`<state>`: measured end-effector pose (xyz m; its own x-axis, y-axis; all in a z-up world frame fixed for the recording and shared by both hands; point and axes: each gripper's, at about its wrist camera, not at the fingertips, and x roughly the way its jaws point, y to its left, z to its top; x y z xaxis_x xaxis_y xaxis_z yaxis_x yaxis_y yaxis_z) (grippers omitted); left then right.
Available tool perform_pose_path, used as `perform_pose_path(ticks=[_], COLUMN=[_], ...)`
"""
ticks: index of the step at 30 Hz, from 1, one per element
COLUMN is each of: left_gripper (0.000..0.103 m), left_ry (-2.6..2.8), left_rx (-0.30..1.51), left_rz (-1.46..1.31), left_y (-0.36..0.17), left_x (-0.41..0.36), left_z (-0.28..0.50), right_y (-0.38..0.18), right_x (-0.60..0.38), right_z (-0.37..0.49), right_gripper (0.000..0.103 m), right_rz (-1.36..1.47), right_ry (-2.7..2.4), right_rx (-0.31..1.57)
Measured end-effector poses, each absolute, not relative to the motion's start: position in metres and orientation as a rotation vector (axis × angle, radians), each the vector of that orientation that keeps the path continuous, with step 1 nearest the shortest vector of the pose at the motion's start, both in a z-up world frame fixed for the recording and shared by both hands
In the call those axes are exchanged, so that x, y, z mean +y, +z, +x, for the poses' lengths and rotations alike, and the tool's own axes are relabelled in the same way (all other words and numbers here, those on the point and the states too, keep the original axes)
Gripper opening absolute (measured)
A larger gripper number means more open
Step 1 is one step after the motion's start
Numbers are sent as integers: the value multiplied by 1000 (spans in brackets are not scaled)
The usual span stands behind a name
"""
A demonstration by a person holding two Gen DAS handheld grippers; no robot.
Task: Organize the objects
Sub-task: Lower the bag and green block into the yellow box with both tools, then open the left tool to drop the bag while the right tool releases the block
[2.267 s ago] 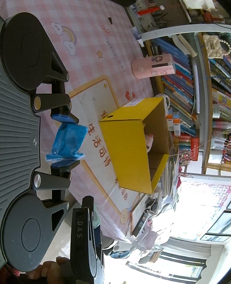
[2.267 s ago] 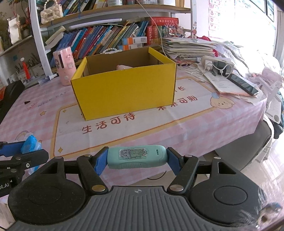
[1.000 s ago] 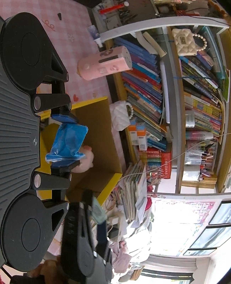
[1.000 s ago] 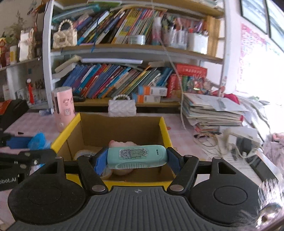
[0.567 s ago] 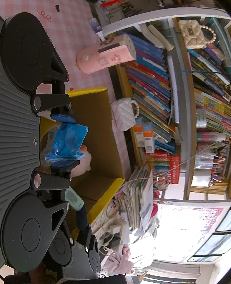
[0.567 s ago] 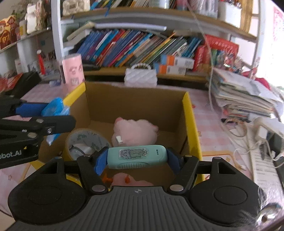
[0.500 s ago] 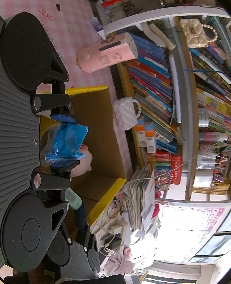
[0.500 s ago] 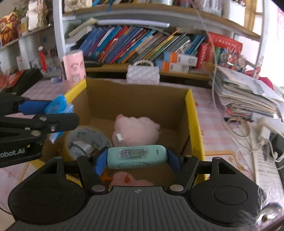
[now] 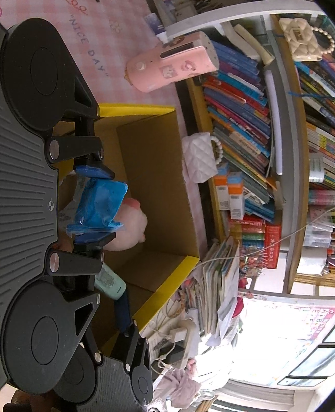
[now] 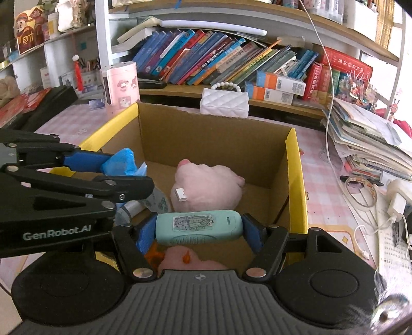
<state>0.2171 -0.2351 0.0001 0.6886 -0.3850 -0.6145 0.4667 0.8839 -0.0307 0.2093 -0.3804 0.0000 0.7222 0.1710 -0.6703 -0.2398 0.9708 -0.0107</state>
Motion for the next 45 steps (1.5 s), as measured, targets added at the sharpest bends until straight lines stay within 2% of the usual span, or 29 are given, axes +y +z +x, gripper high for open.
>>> perform_pose_path(ticks=[19,20,23,27,34,45], left_gripper=[42,43,55,64,67,78], left_ry=[-417,-417,-409,-412,-418,-391], left_rx=[707,706,696,683,640,561], left_rz=[86,84,68,61,47,44], left_y=[-5,-4,-2,2,13,35], left_x=[-232,-232,-229,-227,-219,-180], left_z=[223,223,219,211,189,141], right_y=[1,1,3,7,14,27], right_x=[-381,-382,-385,-388,-388,-370], right_z=[207,207,204,197,177,140], right_gripper=[67,67,68,68,71,73], right_rz=[-94,-90,-73,-61,-55,-28], right_ry=[231,229,222,208,168,73], right_rx=[720,720,718,701,660,605])
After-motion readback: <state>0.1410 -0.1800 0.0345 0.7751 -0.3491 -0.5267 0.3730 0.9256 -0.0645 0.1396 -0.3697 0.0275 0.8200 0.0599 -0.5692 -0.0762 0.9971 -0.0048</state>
